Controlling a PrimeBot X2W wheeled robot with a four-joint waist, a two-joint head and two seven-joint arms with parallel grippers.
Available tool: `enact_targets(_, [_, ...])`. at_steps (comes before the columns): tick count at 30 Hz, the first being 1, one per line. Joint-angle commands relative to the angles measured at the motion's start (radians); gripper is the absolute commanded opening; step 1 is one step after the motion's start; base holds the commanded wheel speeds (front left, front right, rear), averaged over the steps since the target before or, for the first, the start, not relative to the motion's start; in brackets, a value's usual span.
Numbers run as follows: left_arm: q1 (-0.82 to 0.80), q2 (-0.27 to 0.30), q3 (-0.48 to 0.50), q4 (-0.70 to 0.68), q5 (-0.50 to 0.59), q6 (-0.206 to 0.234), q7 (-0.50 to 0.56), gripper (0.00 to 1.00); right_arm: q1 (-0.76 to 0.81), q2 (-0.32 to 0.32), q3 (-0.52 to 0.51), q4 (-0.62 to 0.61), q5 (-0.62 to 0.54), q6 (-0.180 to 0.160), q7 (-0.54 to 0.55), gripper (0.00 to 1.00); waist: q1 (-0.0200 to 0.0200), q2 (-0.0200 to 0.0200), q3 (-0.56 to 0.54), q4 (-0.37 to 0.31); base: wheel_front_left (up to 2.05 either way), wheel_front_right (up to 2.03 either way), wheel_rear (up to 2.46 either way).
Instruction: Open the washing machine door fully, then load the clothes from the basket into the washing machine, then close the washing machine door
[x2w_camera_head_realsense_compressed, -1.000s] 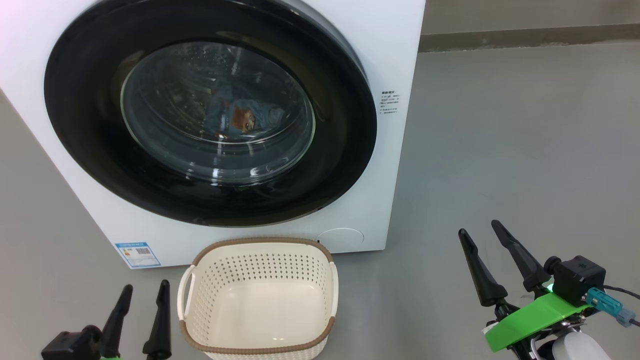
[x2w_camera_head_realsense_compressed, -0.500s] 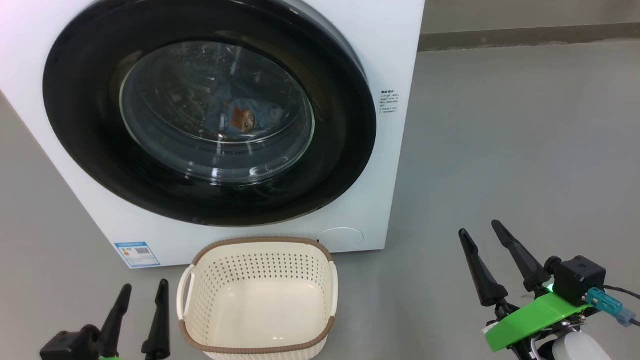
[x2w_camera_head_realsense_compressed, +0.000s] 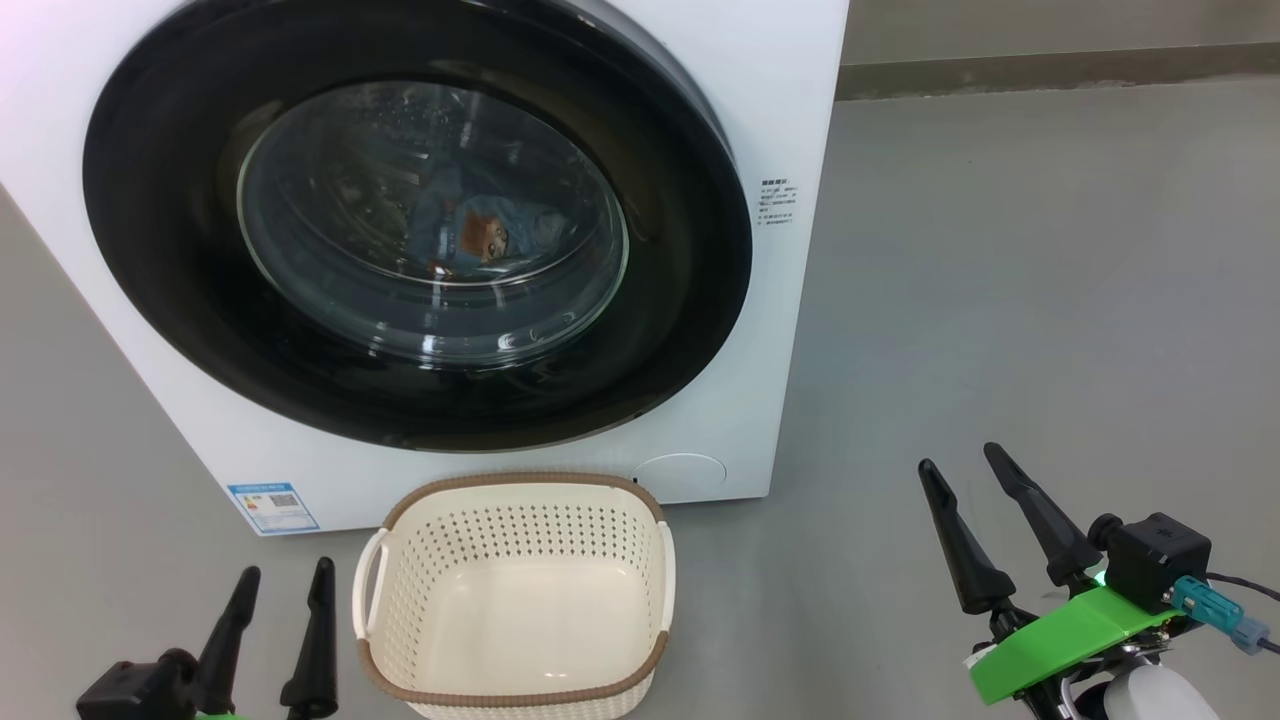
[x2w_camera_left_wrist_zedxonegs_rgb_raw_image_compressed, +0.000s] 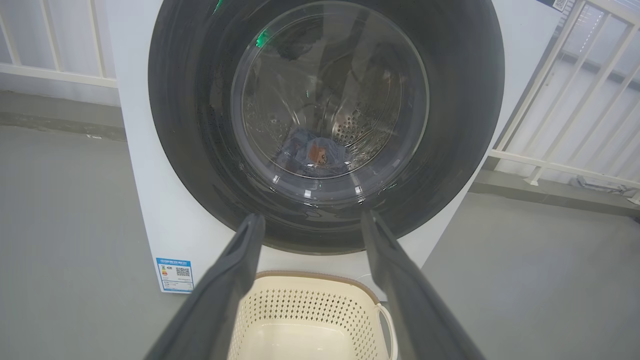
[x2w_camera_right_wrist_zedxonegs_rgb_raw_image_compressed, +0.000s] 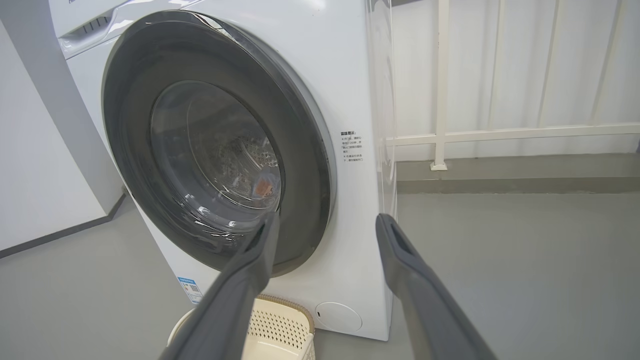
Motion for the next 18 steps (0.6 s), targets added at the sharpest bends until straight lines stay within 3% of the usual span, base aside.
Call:
enact_targets(1, [-0.032, 0.022, 0.039, -0.029, -0.010, -0.003, -0.006, 1.00, 0.003, -0.006, 0.015, -0.020, -0.010, -0.002, -0.005, 1.00, 0.0000, 0.0000, 0.000, 0.000, 0.00, 0.00, 0.00])
enact_targets(13, [-0.032, 0.025, 0.038, -0.026, -0.021, -0.003, -0.006, 1.00, 0.005, -0.004, 0.010, -0.012, -0.011, -0.002, -0.005, 1.00, 0.0000, 0.0000, 0.004, -0.004, 0.00, 0.00, 0.00])
enact_targets(14, [0.000, 0.002, 0.000, -0.003, -0.016, 0.000, 0.000, 0.00, 0.000, 0.002, -0.004, 0.009, 0.000, 0.000, 0.000, 0.00, 0.0000, 0.0000, 0.004, -0.004, 0.00, 0.00, 0.00])
enact_targets(18, [0.014, -0.021, -0.009, 0.035, -0.024, 0.000, 0.002, 0.00, 0.018, 0.016, 0.002, 0.050, 0.008, 0.000, 0.002, 0.00, 0.0000, 0.0000, 0.005, -0.004, 0.00, 0.00, 0.00])
